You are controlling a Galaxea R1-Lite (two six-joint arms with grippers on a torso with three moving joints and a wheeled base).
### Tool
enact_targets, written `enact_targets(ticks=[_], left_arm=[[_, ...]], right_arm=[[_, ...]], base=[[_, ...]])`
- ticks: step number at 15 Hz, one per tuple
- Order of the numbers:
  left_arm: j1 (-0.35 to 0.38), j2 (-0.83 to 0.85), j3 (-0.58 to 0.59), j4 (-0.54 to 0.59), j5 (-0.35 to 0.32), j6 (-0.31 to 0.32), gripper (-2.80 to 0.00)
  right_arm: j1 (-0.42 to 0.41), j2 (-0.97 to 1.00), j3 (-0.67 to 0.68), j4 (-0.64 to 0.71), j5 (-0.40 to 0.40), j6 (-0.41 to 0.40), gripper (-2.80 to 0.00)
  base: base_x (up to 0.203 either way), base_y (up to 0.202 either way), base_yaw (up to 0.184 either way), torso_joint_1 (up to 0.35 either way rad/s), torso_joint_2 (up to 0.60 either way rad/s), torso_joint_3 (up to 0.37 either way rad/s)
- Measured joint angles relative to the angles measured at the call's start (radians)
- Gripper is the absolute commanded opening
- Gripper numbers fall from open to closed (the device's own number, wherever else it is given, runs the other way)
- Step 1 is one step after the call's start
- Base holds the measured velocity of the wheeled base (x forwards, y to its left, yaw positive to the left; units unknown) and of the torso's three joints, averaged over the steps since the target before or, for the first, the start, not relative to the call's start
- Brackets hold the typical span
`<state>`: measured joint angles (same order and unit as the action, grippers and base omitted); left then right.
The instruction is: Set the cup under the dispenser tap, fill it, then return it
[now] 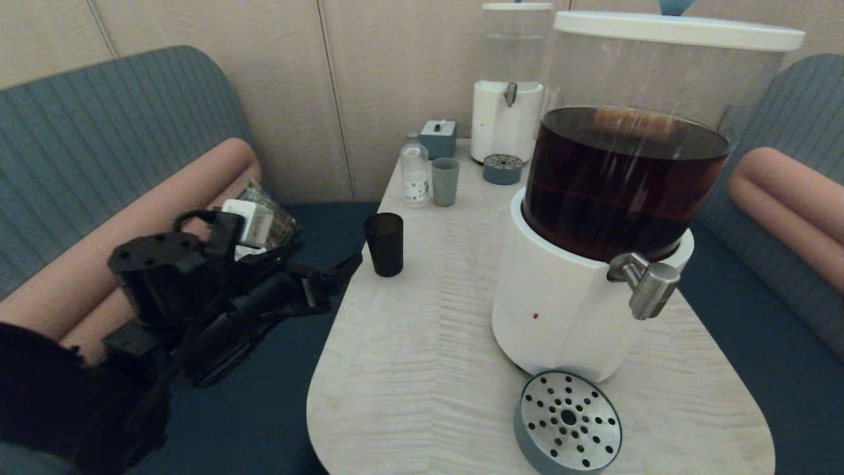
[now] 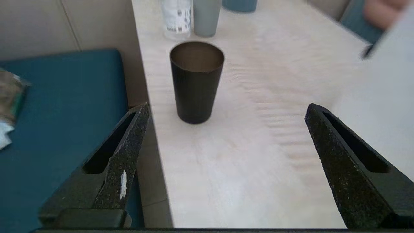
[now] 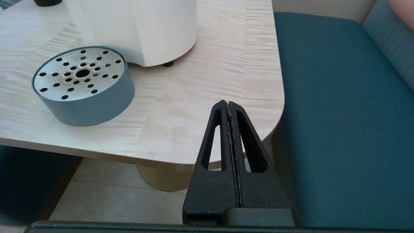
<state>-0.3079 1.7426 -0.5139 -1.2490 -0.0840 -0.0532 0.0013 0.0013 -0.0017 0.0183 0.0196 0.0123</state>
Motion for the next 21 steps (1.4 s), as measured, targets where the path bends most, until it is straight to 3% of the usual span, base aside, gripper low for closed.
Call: enact_targets(ticks=[7, 8, 13, 21], left_arm=[[0.01, -0.344, 0.279, 0.005, 0.007, -0.001, 0.0], [0.015, -0.379, 0.301, 0.005, 0.008, -0.001, -2.8], [0.051, -0.497, 0.374, 0.007, 0.008, 0.0, -2.8], [0.193, -0.727, 0.454, 0.122, 0.023, 0.013, -2.8]], right_arm=[[0.0, 0.0, 0.0, 0.0, 0.0, 0.0, -2.8], [0.0, 0.0, 0.0, 0.0, 0.0, 0.0, -2.8], [0.0, 0.0, 0.0, 0.0, 0.0, 0.0, -2.8], [0.0, 0.0, 0.0, 0.0, 0.0, 0.0, -2.8]], base=[[0.0, 0.0, 0.0, 0.0, 0.0, 0.0], [0.0, 0.0, 0.0, 0.0, 0.0, 0.0], [0.0, 0.0, 0.0, 0.0, 0.0, 0.0], [0.0, 0.0, 0.0, 0.0, 0.0, 0.0]])
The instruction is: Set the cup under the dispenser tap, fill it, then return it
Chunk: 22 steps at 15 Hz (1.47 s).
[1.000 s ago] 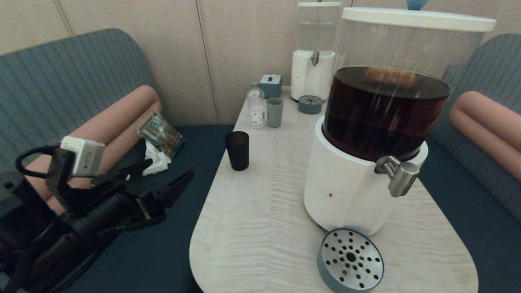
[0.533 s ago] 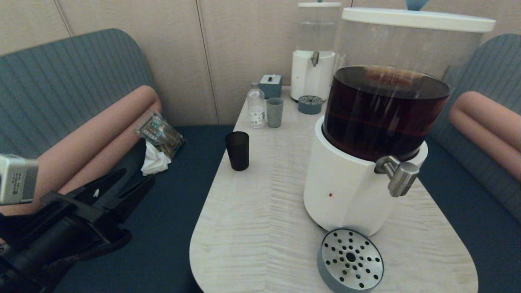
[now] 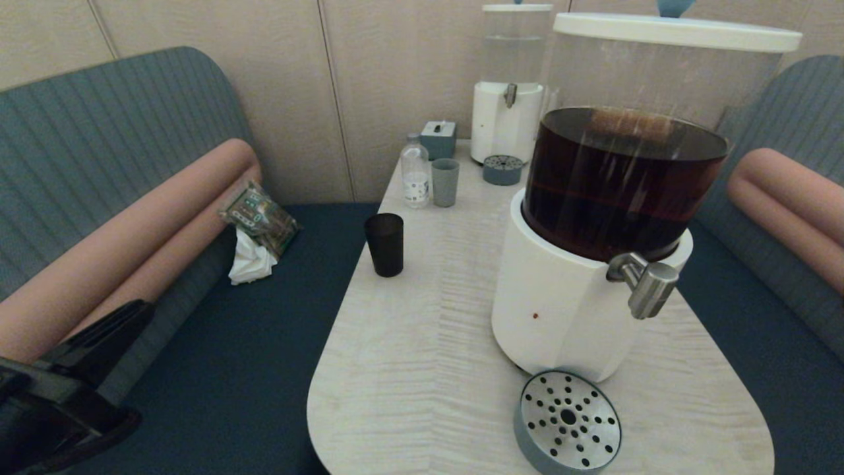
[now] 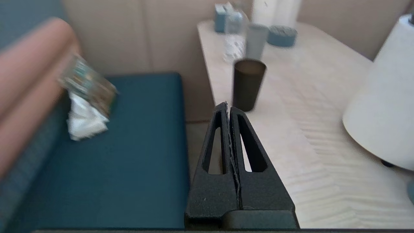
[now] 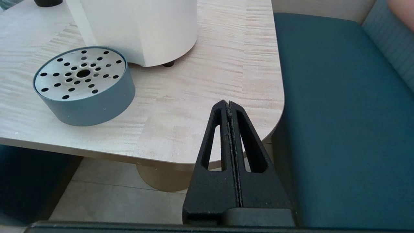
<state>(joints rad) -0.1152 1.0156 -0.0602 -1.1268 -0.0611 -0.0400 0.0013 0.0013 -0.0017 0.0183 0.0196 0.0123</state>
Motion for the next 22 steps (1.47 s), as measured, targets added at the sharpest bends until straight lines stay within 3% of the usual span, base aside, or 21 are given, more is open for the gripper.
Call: enact_targets(ticks=[7, 15, 19, 22], left_arm=[[0.09, -0.26, 0.013, 0.081, 0.017, 0.04, -2.8], [0.106, -0.642, -0.01, 0.311, 0.027, 0.035, -2.8], [0.134, -0.756, 0.046, 0.298, 0.021, 0.024, -2.8], [0.138, -0.807, 0.057, 0.382, 0.019, 0.003, -2.8]], right_arm=[[0.0, 0.0, 0.0, 0.0, 0.0, 0.0, -2.8], [0.0, 0.0, 0.0, 0.0, 0.0, 0.0, -2.8], [0.0, 0.0, 0.0, 0.0, 0.0, 0.0, -2.8], [0.0, 0.0, 0.0, 0.0, 0.0, 0.0, -2.8]], base=[[0.0, 0.0, 0.0, 0.0, 0.0, 0.0], [0.0, 0.0, 0.0, 0.0, 0.0, 0.0], [0.0, 0.0, 0.0, 0.0, 0.0, 0.0], [0.0, 0.0, 0.0, 0.0, 0.0, 0.0]])
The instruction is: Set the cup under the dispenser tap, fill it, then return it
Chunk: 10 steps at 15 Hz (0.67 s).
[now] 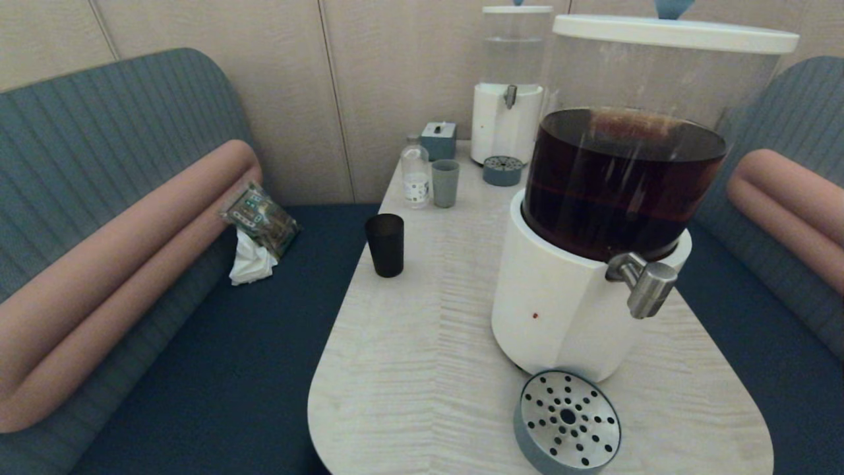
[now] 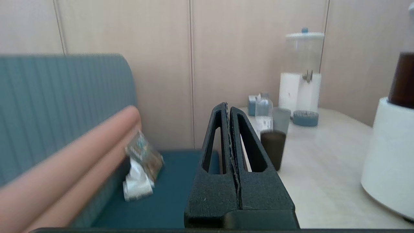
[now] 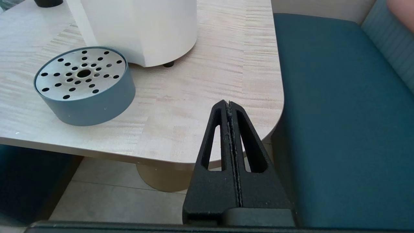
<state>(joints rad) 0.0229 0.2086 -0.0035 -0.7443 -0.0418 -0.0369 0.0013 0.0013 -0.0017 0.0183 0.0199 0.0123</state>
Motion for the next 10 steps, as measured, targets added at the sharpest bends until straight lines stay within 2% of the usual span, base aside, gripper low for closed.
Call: enact_targets(ticks=[2, 6, 10], left_arm=[[-0.007, -0.062, 0.003, 0.107, -0.011, -0.001, -2.8], [-0.015, -0.179, 0.003, 0.432, -0.014, -0.001, -2.8], [-0.016, -0.205, -0.006, 0.733, 0.025, 0.016, -2.8]], right_arm=[[0.0, 0.0, 0.0, 0.0, 0.0, 0.0, -2.8], [0.0, 0.0, 0.0, 0.0, 0.0, 0.0, -2.8], [0.0, 0.0, 0.0, 0.0, 0.0, 0.0, -2.8]], base=[[0.0, 0.0, 0.0, 0.0, 0.0, 0.0], [0.0, 0.0, 0.0, 0.0, 0.0, 0.0], [0.0, 0.0, 0.0, 0.0, 0.0, 0.0]])
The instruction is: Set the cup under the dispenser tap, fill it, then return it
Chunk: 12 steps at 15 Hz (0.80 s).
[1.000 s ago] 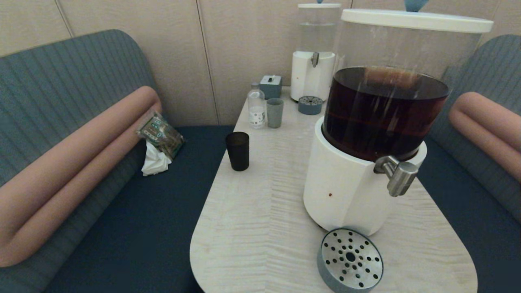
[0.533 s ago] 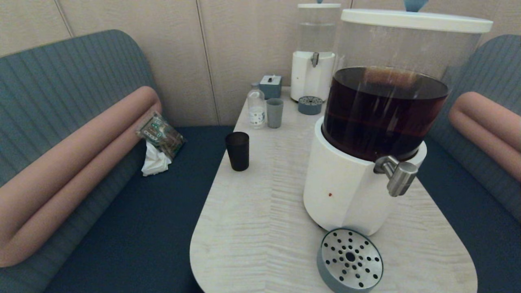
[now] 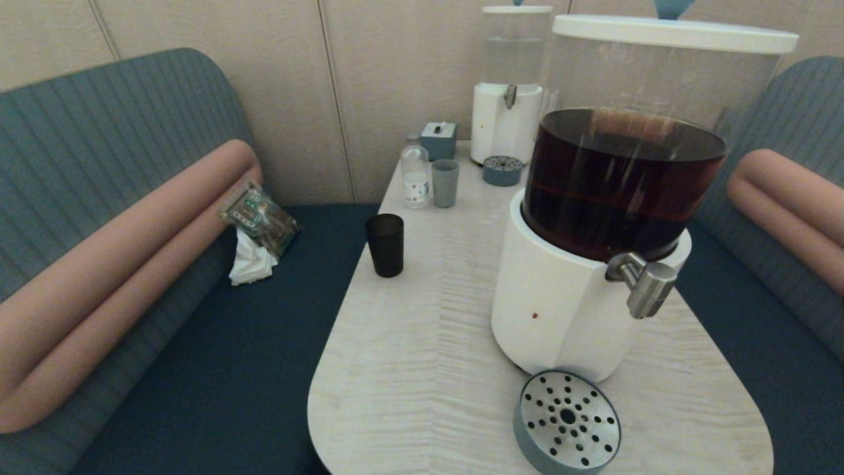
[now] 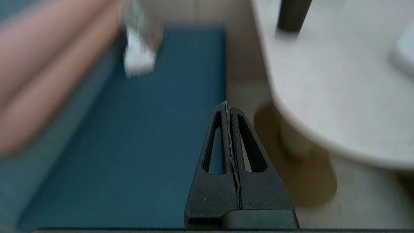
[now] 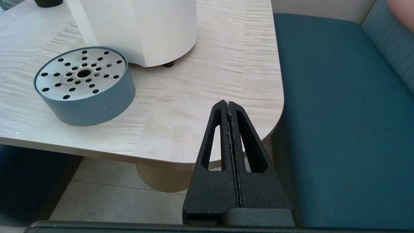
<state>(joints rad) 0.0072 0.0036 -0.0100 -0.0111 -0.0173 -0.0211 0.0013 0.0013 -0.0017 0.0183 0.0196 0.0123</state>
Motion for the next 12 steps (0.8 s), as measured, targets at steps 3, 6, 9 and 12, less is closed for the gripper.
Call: enact_targets(ticks=[3, 6, 9, 12], left_arm=[[0.0, -0.004, 0.003, 0.022, 0.044, 0.011, -2.8], [0.0, -0.004, 0.008, 0.011, 0.047, -0.02, -2.8], [0.0, -0.004, 0.01, 0.011, 0.047, -0.027, -2.8], [0.0, -0.004, 0.01, 0.011, 0.048, -0.027, -2.8]], right_arm=[[0.0, 0.0, 0.0, 0.0, 0.0, 0.0, -2.8], [0.0, 0.0, 0.0, 0.0, 0.0, 0.0, -2.8], [0.0, 0.0, 0.0, 0.0, 0.0, 0.0, -2.8], [0.0, 0.0, 0.001, -0.002, 0.0, 0.001, -2.8]], base=[[0.0, 0.0, 0.0, 0.0, 0.0, 0.0], [0.0, 0.0, 0.0, 0.0, 0.0, 0.0], [0.0, 0.0, 0.0, 0.0, 0.0, 0.0], [0.0, 0.0, 0.0, 0.0, 0.0, 0.0]])
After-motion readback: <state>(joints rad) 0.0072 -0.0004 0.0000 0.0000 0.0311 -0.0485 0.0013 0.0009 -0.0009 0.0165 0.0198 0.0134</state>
